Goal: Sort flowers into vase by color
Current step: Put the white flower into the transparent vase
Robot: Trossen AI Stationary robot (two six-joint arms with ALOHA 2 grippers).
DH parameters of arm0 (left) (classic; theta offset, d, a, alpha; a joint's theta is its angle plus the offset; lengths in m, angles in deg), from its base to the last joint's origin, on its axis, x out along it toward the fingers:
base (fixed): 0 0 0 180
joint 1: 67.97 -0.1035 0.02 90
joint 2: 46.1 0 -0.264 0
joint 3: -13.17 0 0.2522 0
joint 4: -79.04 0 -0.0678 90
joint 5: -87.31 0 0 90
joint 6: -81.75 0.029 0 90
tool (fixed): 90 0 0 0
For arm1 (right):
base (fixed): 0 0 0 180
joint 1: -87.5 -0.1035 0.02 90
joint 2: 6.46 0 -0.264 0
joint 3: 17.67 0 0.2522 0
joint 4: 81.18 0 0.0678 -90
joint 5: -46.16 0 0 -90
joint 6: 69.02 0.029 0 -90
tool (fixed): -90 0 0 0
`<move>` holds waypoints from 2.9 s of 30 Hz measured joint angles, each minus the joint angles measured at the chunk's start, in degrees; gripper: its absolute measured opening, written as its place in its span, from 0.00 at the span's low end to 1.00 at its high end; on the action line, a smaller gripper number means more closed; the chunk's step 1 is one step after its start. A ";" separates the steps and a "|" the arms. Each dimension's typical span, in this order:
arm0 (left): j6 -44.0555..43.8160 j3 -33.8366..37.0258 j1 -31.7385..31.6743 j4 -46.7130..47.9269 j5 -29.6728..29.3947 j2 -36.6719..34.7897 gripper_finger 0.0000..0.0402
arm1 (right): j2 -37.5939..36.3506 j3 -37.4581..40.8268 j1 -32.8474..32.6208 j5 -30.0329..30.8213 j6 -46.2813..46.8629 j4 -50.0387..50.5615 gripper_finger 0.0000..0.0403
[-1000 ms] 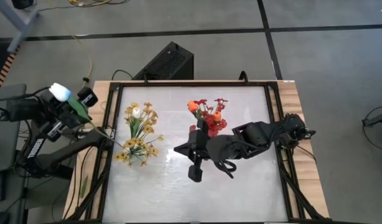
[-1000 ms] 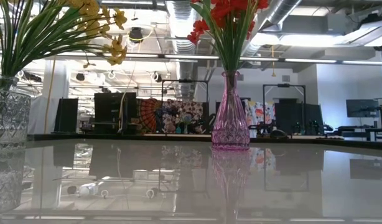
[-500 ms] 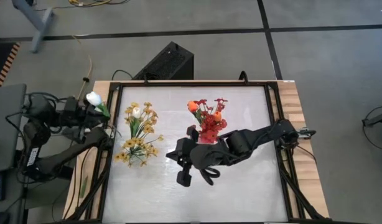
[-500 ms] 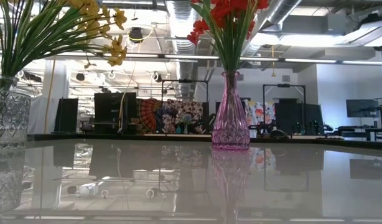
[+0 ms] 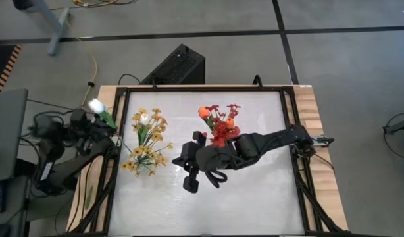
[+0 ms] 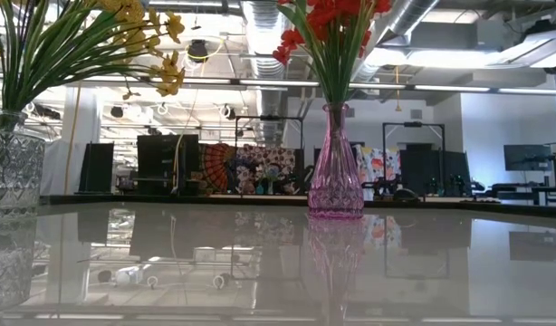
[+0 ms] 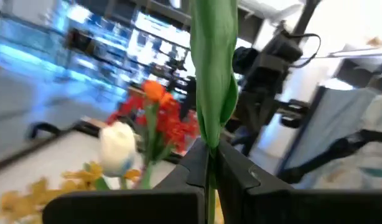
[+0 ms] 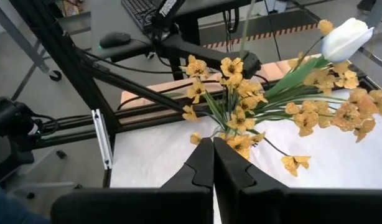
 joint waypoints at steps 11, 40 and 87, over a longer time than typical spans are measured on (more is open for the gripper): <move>6.86 0.03 -0.10 9.43 2.45 0.04 0.00 | -0.02 0.00 0.93 -2.76 -0.02 -0.13 0.07; 2.85 6.45 -2.75 4.47 6.40 -0.05 0.00 | -0.07 0.00 5.30 -6.74 -3.18 -1.18 0.07; -5.08 11.90 -2.67 -20.84 17.98 0.04 0.00 | -0.09 0.00 9.59 -14.50 5.40 -1.40 0.07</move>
